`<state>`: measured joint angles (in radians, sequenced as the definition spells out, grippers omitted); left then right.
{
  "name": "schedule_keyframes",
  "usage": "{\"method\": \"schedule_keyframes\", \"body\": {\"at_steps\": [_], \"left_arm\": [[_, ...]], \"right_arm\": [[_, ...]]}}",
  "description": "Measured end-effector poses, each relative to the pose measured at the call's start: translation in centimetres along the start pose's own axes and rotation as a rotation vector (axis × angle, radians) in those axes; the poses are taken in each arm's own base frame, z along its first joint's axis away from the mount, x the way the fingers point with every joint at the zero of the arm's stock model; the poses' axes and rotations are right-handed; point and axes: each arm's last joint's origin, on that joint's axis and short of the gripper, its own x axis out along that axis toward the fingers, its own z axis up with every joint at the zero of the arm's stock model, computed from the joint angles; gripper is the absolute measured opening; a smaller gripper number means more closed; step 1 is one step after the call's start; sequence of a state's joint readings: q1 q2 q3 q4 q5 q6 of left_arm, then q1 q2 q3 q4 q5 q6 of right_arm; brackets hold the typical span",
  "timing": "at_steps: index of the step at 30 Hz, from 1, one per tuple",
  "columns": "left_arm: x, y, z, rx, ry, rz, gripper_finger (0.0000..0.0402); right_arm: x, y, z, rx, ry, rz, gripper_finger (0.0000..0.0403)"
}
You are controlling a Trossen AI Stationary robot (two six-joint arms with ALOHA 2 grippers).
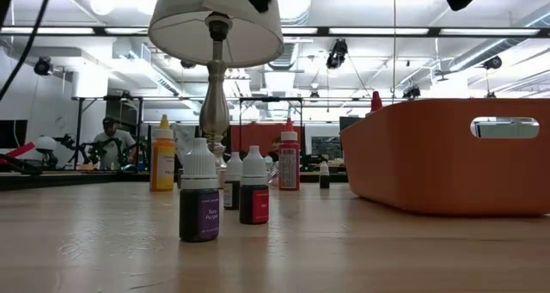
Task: Pick & Place food coloring
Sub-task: Put the big food coloring bottle into the orange bin
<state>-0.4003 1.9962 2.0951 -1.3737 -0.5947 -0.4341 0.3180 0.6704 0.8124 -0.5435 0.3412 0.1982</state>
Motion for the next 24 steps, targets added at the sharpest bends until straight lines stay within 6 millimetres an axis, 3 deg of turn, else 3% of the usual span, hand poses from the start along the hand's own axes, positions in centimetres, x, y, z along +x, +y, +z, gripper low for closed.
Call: {"method": "schedule_keyframes", "body": {"at_steps": [9,16,24], "left_arm": [[-2.9,2.1,-5.5,-0.057,-0.174,-0.115,0.0197],[-3.0,4.4,-10.7,-0.135,-0.258,-0.188,0.0197],[-1.7,6.6,-16.3,-0.335,-0.207,-0.197,0.0197]], "right_arm": [[0.0,0.0,0.0,0.037,-0.002,0.002,0.0171],[0.0,0.0,0.0,0.038,-0.002,0.002,0.0171],[0.0,0.0,0.0,0.039,-0.002,0.002,0.0171]]}}
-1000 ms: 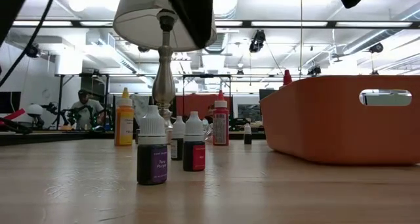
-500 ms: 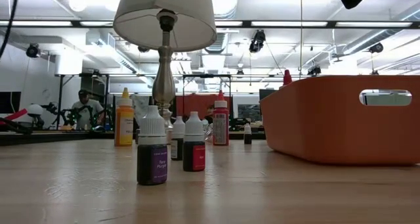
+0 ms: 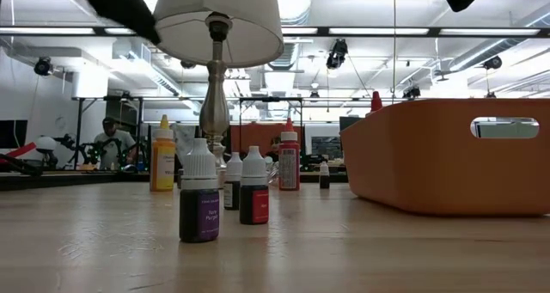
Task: Pick & Place food coloring
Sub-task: Put the big food coloring bottle into the orange bin
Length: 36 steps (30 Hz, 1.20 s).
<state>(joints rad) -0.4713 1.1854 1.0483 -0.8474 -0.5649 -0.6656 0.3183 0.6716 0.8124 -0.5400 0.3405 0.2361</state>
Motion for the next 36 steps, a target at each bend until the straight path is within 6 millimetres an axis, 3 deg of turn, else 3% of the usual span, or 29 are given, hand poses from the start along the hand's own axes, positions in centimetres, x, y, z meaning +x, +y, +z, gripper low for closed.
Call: {"method": "schedule_keyframes", "body": {"at_steps": [6,19,24,36], "left_arm": [[0.6,1.7,-2.9,-0.057,0.046,0.015,0.0197],[4.1,3.3,-8.3,-0.264,0.145,0.194,0.0197],[5.4,4.0,-10.0,-0.352,0.091,0.289,0.0197],[7.8,4.2,-12.1,-0.347,-0.071,0.245,0.0197]], "right_arm": [[0.1,0.0,0.0,-0.001,0.003,-0.001,0.0171],[0.9,0.3,-0.2,0.038,0.035,-0.012,0.0171],[1.5,0.5,-0.3,0.056,0.058,-0.018,0.0171],[2.4,0.8,-0.4,0.048,0.084,-0.025,0.0171]]}}
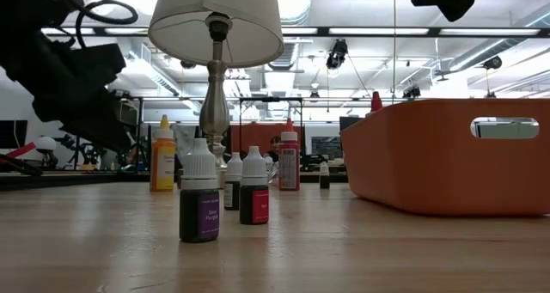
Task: Pick & Place food coloring
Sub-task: Put the big food coloring bottle into the orange bin
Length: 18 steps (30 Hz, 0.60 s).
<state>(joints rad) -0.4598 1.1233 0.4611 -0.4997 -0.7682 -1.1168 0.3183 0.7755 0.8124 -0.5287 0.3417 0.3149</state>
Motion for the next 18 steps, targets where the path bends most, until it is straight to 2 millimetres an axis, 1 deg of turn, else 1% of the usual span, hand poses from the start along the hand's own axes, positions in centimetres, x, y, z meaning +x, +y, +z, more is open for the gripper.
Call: {"method": "schedule_keyframes", "body": {"at_steps": [5,9,18], "left_arm": [[0.7,0.7,-0.5,-0.023,-0.101,0.048,0.0197],[1.0,1.0,-0.8,-0.042,-0.103,0.051,0.0197],[1.8,1.1,-1.2,-0.009,-0.133,0.002,0.0197]], "right_arm": [[0.1,0.2,0.4,0.012,-0.036,0.012,0.0171],[0.1,0.2,0.5,0.012,-0.052,0.017,0.0171],[0.2,0.2,0.6,-0.041,-0.052,0.016,0.0171]]}}
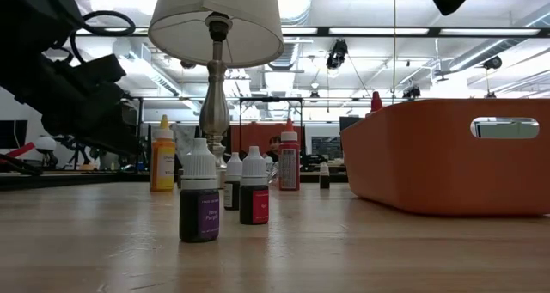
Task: Pick & Place food coloring
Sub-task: Put the big food coloring bottle into the orange bin
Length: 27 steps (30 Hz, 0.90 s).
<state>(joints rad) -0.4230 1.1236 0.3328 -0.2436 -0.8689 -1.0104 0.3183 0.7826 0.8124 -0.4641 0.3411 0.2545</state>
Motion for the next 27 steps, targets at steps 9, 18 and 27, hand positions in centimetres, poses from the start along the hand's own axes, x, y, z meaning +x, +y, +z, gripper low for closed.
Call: {"method": "schedule_keyframes", "body": {"at_steps": [9,18,27], "left_arm": [[1.1,0.6,0.5,-0.008,0.055,0.012,0.0197],[2.2,0.8,0.7,-0.035,0.067,0.046,0.0197],[4.0,-0.7,-0.4,0.014,0.126,0.08,0.0197]], "right_arm": [[0.0,0.0,0.0,-0.029,-0.003,0.0,0.0171],[0.0,0.0,0.0,-0.041,-0.003,0.0,0.0171],[0.0,0.0,0.0,-0.047,-0.003,-0.001,0.0171]]}}
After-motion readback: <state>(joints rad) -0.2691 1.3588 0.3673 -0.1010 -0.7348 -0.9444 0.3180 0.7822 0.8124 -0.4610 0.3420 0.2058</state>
